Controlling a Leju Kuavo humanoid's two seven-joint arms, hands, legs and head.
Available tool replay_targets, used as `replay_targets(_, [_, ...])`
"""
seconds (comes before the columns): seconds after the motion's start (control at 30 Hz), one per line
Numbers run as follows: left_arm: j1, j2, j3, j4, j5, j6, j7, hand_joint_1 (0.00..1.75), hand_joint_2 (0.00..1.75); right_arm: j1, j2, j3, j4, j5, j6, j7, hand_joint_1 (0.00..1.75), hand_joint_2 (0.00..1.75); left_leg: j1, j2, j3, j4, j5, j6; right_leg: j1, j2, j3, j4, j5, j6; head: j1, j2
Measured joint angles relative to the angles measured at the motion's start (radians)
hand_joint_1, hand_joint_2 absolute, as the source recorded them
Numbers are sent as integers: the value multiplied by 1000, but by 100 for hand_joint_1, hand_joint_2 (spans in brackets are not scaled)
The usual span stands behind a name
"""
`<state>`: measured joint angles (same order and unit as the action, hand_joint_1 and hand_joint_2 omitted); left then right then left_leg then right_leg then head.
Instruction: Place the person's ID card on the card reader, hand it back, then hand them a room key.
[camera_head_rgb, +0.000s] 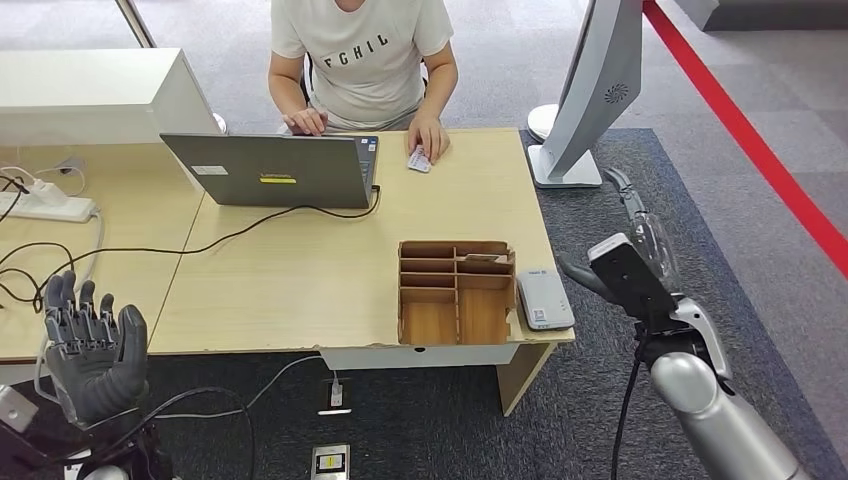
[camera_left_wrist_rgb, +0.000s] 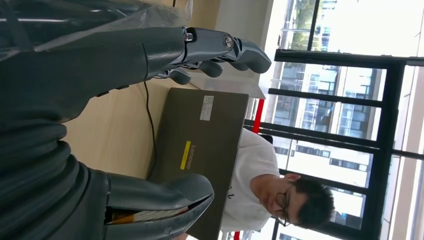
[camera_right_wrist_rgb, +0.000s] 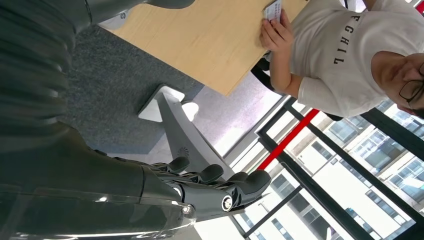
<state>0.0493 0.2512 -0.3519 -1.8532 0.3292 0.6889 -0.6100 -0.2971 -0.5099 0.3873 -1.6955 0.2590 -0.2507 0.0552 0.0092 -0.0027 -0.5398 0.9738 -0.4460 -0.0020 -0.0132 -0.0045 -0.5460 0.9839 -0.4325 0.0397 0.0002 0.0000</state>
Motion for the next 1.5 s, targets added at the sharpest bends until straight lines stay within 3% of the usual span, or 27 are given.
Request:
replay_targets(0.53, [-4,1,0,-8,-3,0,9,0,175,32,17,-6,-17,30,37,-48,0,175,0,0,0,0,0,0,0,0,0,0,0,0,0,0])
replay_targets(1.5, [-27,-13,-6,-8,-59,0,45,0,175,-104,234,149,304,96,216,-127,0,175,0,0,-1,0,0,0,0,0,0,1,0,0,0,0])
